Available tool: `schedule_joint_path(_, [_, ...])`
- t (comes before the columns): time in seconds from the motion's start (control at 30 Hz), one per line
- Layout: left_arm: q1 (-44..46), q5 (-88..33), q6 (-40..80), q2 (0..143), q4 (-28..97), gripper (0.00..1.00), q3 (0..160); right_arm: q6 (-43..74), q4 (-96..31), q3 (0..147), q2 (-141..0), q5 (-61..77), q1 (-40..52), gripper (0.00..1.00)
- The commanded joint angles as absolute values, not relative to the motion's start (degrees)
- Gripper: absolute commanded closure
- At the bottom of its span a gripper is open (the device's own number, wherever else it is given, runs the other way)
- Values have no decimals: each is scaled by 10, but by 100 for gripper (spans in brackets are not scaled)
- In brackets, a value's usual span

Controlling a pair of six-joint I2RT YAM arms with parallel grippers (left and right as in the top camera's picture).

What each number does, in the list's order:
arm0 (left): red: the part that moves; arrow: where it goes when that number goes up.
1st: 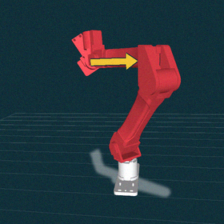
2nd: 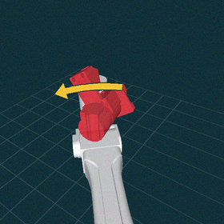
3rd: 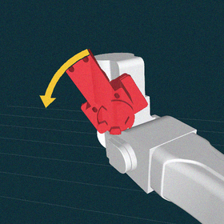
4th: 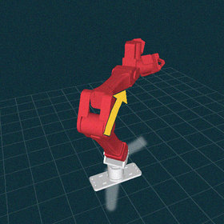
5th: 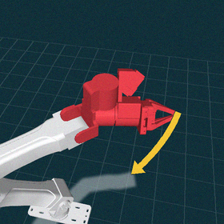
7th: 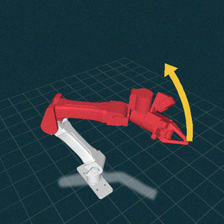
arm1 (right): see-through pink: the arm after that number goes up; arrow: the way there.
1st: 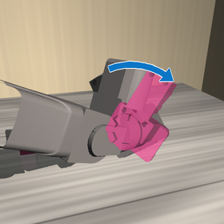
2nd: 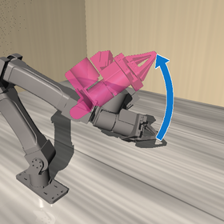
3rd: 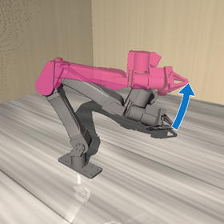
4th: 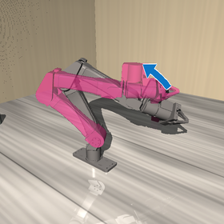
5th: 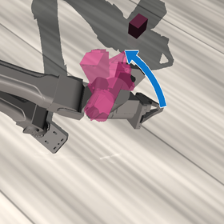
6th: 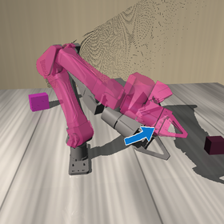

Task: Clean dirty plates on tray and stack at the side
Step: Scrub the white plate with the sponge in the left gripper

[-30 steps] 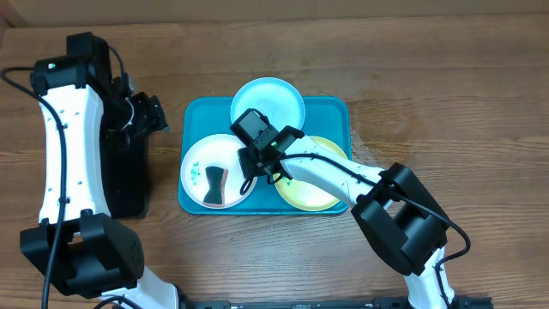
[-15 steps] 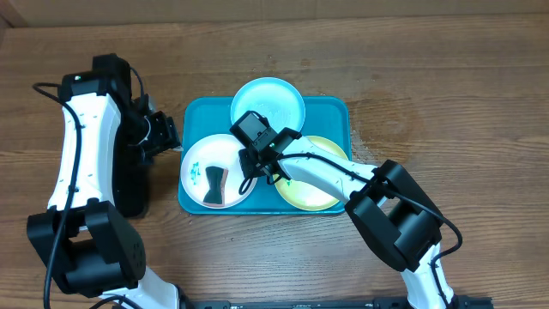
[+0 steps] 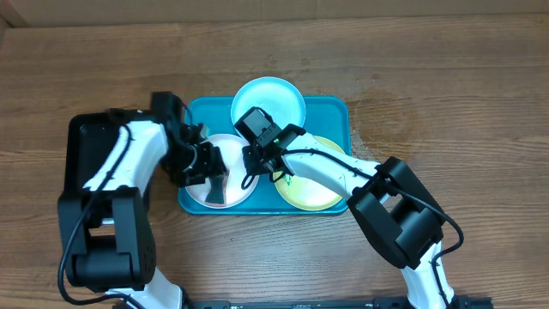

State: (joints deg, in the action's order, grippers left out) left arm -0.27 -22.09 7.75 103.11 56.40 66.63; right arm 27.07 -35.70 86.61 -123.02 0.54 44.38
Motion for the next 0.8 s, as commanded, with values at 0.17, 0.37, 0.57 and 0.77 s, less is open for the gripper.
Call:
schedule_joint_path(0.17, [12,-194,98,1031,546,40,637,273,-365,860,-1246,5,434,87])
schedule_joint_path(0.37, [13,-190,110,1031,525,44,626,273,-365,860,-1246,5,434,87])
schedule_joint_path(0.57, [13,-191,130,1031,496,64,601,273,-365,860,-1246,5,434,86])
schedule_joint_path(0.77, [13,-191,133,1031,482,85,601,273,-365,860,-1246,5,434,86])
